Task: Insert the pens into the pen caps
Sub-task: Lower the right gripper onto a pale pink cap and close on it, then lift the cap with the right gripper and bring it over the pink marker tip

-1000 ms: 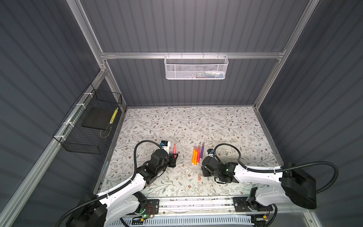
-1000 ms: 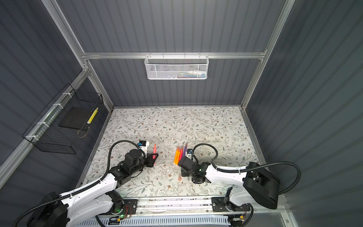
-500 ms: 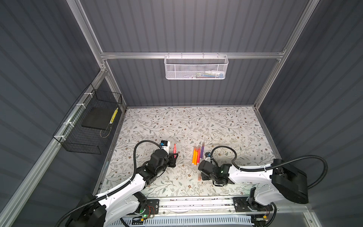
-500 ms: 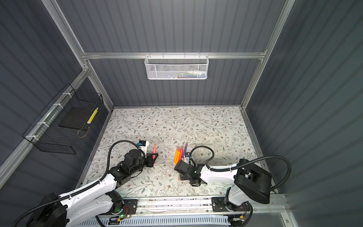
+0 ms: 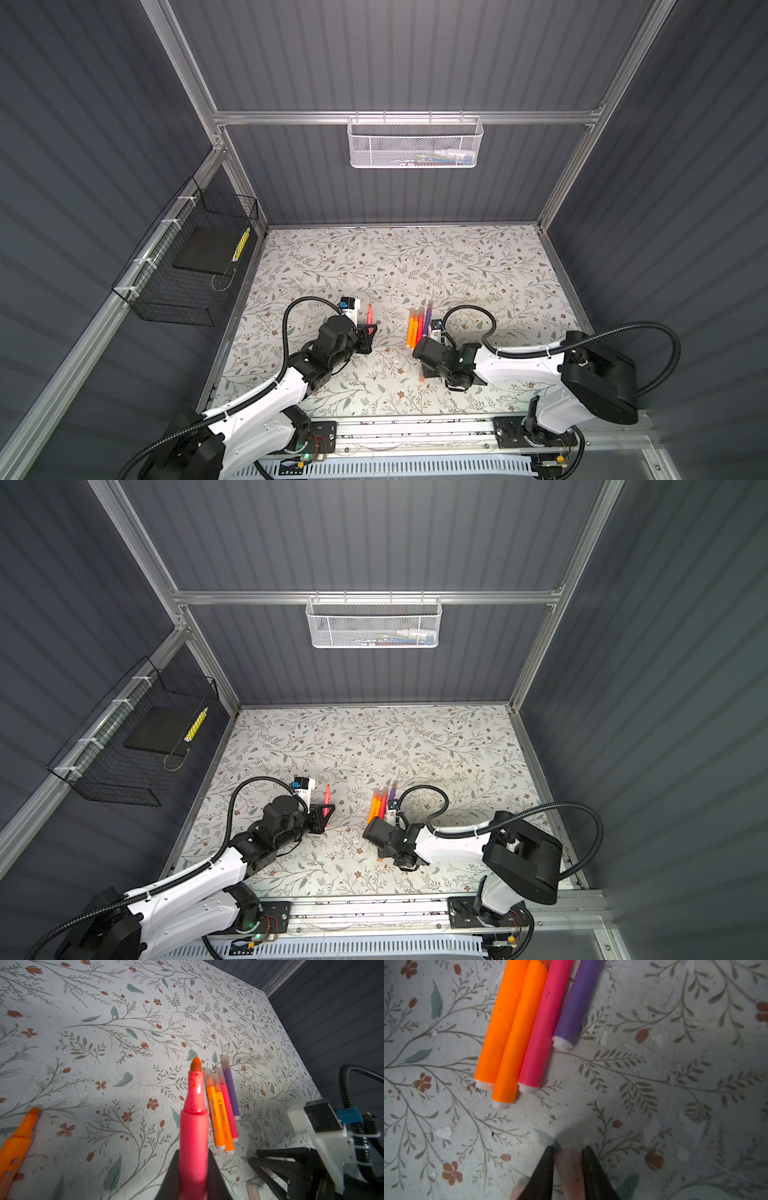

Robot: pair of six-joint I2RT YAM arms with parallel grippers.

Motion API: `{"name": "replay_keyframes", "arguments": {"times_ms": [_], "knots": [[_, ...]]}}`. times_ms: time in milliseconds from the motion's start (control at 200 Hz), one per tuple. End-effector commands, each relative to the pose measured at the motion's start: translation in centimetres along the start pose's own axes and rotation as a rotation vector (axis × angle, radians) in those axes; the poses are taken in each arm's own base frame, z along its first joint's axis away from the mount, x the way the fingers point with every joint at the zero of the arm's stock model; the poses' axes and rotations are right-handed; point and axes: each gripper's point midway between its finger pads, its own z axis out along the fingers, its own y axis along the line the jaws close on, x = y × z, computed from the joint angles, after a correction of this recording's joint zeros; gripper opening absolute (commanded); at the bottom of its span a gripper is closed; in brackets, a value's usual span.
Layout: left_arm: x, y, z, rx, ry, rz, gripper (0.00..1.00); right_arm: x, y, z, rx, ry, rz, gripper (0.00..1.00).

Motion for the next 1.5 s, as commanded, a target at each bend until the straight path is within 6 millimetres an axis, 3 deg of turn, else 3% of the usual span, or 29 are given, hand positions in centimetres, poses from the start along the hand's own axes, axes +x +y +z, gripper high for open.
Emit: {"name": "replay_keyframes", "arguments": {"times_ms": [0, 225, 350, 490, 665, 850, 1030, 1206, 1361, 1496], "knots": [[0.0, -0.3, 0.0, 0.017, 0.004, -0.005, 0.0, 1.7, -1.8, 0.6, 0.085, 0.056, -0.041, 0.27], [0.0, -0.4, -0.1, 0.02, 0.002, -0.002, 0.0, 1.6, -1.9, 0.5, 0.082, 0.051, -0.036, 0.16], [0.0, -0.5, 0.0, 0.025, 0.008, 0.0, 0.0, 1.3, -2.2, 0.2, 0.084, 0.027, -0.023, 0.15], [0.4, -3.1, 0.2, 0.169, 0.035, 0.03, 0.0, 0.2, -2.6, -0.7, 0.054, -0.036, 0.019, 0.13], [1.4, -8.0, -0.2, 0.372, 0.07, 0.115, 0.0, -2.8, -3.2, -3.7, -0.093, -0.166, 0.13, 0.09], [2.8, -10.5, 0.8, 0.422, 0.098, 0.166, 0.0, -7.1, -3.9, -7.6, -0.332, -0.351, 0.301, 0.05], [3.3, -11.1, 2.0, 0.436, 0.097, 0.12, 0.0, -10.4, -4.6, -11.4, -0.456, -0.509, 0.398, 0.04], [3.2, -11.2, 2.5, 0.445, 0.083, 0.091, 0.0, -12.7, -4.2, -13.5, -0.546, -0.599, 0.457, 0.04], [3.4, -11.4, 2.6, 0.451, 0.092, 0.091, 0.0, -14.6, -2.9, -14.3, -0.589, -0.614, 0.461, 0.02], [3.4, -11.3, 2.6, 0.448, 0.088, 0.096, 0.0, -15.6, -1.4, -13.7, -0.609, -0.595, 0.452, 0.01]]}}
